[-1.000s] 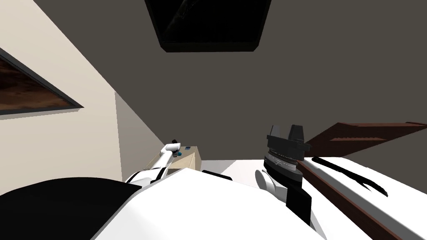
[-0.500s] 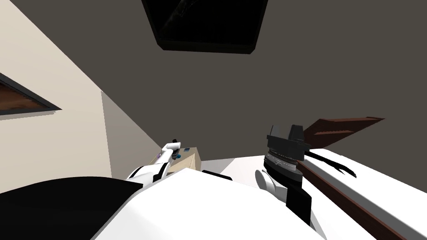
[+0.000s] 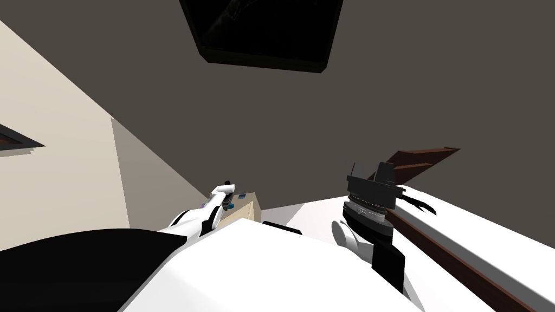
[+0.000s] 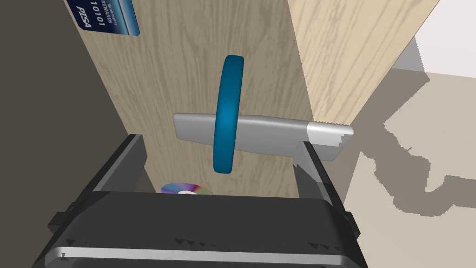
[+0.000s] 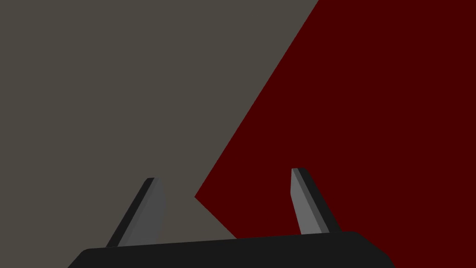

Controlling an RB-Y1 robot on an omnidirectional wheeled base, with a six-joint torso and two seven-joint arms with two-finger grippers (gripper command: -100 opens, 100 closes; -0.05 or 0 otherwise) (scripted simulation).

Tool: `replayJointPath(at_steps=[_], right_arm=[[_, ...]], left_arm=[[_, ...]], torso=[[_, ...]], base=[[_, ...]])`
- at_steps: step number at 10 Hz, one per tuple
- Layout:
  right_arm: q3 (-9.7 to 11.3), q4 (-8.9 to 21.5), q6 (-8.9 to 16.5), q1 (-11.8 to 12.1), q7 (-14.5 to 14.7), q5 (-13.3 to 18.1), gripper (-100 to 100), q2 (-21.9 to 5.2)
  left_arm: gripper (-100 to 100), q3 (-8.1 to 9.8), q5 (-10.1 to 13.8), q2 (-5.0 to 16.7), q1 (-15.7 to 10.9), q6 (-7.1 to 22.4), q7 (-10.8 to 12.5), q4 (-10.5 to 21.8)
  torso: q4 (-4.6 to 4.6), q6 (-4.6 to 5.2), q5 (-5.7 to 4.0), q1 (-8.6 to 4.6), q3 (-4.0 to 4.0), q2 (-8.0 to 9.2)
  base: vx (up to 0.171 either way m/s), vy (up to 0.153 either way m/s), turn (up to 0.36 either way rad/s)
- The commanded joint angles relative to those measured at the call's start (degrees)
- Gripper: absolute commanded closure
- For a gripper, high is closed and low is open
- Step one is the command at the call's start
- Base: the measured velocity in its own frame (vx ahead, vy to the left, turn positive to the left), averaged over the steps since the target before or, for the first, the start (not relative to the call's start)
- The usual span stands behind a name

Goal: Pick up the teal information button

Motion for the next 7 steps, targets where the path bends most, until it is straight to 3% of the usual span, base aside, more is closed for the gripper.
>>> replayJointPath(at_steps=[1, 3, 4, 5, 6, 7], right_arm=[[0.0, 0.0, 0.0, 0.0, 0.0, 0.0, 0, 0.0], [0.0, 0.0, 0.0, 0.0, 0.0, 0.0, 0, 0.0], [0.0, 0.0, 0.0, 0.0, 0.0, 0.0, 0, 0.0], [0.0, 0.0, 0.0, 0.01, 0.0, 0.0, 0, 0.01], [0.0, 0.0, 0.0, 0.01, 0.0, 0.0, 0, 0.01], [0.0, 0.0, 0.0, 0.01, 0.0, 0.0, 0, 0.01]], left_arm=[[-100, 0.05, -0.26, 0.23, -1.12, 1.06, -0.94, 2.06], [-100, 0.08, -0.46, 0.46, -2.13, 1.75, -1.79, 3.83], [-100, 0.08, -0.38, 0.4, -1.77, 1.48, -1.5, 3.25], [0, 0.09, -0.39, 0.4, -1.82, 1.55, -1.59, 3.34], [-100, -0.38, -0.46, -0.25, -1.31, -0.2, -1.15, 4.26], [-100, -0.73, -0.51, -0.74, -0.93, -1.51, -0.82, 4.96]], torso=[[0.0, 0.0, 0.0, 0.0, 0.0, 0.0], [0.01, -0.01, 0.01, 0.01, 0.02, 0.03], [0.0, -0.01, 0.0, -0.05, -0.01, -0.02], [-0.01, -0.02, -0.03, -0.19, -0.03, -0.06], [-0.02, -0.02, -0.05, -0.25, -0.05, -0.08], [-0.03, -0.03, -0.05, -0.27, -0.06, -0.1]], base=[[-0.046, 0.083, -0.099], [-0.025, 0.064, -0.079], [-0.008, 0.013, -0.029], [0.0, 0.0, 0.0], [0.0, 0.0, 0.0], [0.007, -0.004, 0.022]])
